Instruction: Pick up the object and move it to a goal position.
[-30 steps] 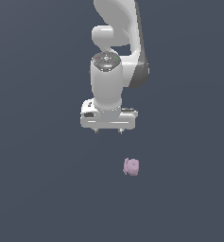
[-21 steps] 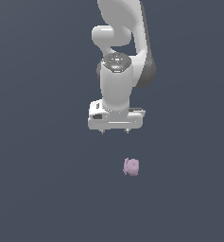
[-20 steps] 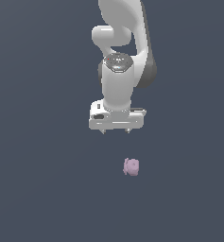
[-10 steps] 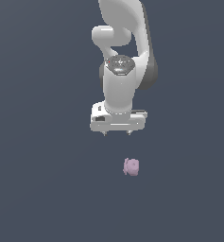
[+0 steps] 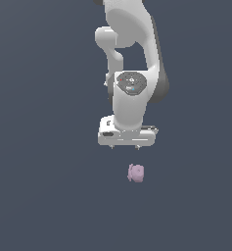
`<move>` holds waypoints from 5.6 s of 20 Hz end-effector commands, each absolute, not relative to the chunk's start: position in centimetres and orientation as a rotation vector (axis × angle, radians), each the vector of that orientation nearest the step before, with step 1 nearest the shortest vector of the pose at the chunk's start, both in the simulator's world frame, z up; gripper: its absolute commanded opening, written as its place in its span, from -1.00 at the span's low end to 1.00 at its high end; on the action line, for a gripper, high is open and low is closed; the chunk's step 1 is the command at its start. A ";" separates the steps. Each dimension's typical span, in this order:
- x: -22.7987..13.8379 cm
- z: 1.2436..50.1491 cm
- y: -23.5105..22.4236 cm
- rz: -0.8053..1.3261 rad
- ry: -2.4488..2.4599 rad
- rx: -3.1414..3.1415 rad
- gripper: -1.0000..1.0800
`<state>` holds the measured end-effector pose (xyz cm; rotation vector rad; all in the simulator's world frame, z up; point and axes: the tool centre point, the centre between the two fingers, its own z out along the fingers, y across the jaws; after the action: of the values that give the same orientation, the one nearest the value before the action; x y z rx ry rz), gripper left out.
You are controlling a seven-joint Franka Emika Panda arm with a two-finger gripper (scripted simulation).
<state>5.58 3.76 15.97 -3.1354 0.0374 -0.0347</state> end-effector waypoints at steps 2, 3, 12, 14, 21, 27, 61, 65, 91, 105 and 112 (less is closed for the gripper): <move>7.1 14.7 4.7 -0.027 0.089 -3.134 0.92; 7.5 14.3 5.0 -0.025 0.105 -3.134 0.92; 10.6 10.8 7.6 -0.008 0.233 -3.130 0.92; 11.0 10.3 8.0 -0.005 0.251 -3.130 0.92; 11.8 9.1 8.8 -0.001 0.290 -3.128 0.92; 11.8 8.8 8.9 0.001 0.290 -3.128 0.92; 11.5 4.3 8.9 -0.001 0.293 -3.128 -1.00; 10.9 5.0 9.0 -0.001 0.293 -3.128 -1.00; -1.1 18.1 10.4 -0.001 0.293 -3.128 -1.00; -9.5 27.7 11.4 -0.001 0.293 -3.128 -1.00; -12.8 31.7 11.9 -0.001 0.293 -3.129 -1.00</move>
<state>-12.13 11.84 30.95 -3.1287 0.2927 -0.0018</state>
